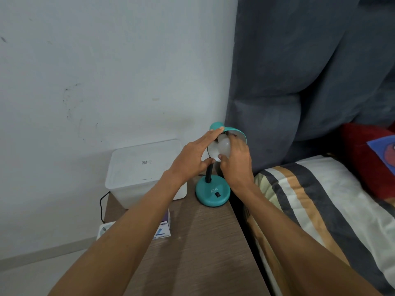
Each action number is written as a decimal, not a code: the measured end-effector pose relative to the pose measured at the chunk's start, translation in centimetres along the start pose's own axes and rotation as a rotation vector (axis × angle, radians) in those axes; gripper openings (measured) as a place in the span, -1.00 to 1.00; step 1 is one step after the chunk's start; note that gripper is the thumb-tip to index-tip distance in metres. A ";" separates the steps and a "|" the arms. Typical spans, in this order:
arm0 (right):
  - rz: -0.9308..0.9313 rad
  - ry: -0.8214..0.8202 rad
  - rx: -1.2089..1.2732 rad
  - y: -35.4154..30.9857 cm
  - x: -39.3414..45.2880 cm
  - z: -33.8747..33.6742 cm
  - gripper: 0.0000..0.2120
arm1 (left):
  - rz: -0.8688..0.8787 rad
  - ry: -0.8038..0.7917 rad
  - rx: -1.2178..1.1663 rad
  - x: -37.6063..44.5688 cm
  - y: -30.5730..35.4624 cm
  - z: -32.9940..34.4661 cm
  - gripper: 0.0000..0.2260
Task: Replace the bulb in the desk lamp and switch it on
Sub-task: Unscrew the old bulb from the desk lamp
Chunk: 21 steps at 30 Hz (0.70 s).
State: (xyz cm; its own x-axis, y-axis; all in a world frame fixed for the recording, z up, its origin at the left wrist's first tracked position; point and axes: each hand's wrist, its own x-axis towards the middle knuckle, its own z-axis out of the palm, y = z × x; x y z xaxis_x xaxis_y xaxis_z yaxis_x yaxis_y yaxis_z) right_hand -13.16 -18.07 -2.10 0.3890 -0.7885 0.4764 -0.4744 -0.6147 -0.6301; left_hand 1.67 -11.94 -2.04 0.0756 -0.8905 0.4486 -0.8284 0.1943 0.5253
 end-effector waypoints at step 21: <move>0.024 -0.022 0.084 0.3 0.4 -0.7 -0.46 | -0.013 -0.009 0.028 0.0 0.3 -0.1 -0.16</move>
State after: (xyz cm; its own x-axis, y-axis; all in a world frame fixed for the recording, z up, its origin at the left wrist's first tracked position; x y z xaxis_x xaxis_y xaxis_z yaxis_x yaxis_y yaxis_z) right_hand -13.66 -18.59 -1.62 0.3958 -0.8020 0.4473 -0.4167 -0.5909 -0.6908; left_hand 1.52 -11.84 -1.79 0.0817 -0.8967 0.4351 -0.8425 0.1711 0.5107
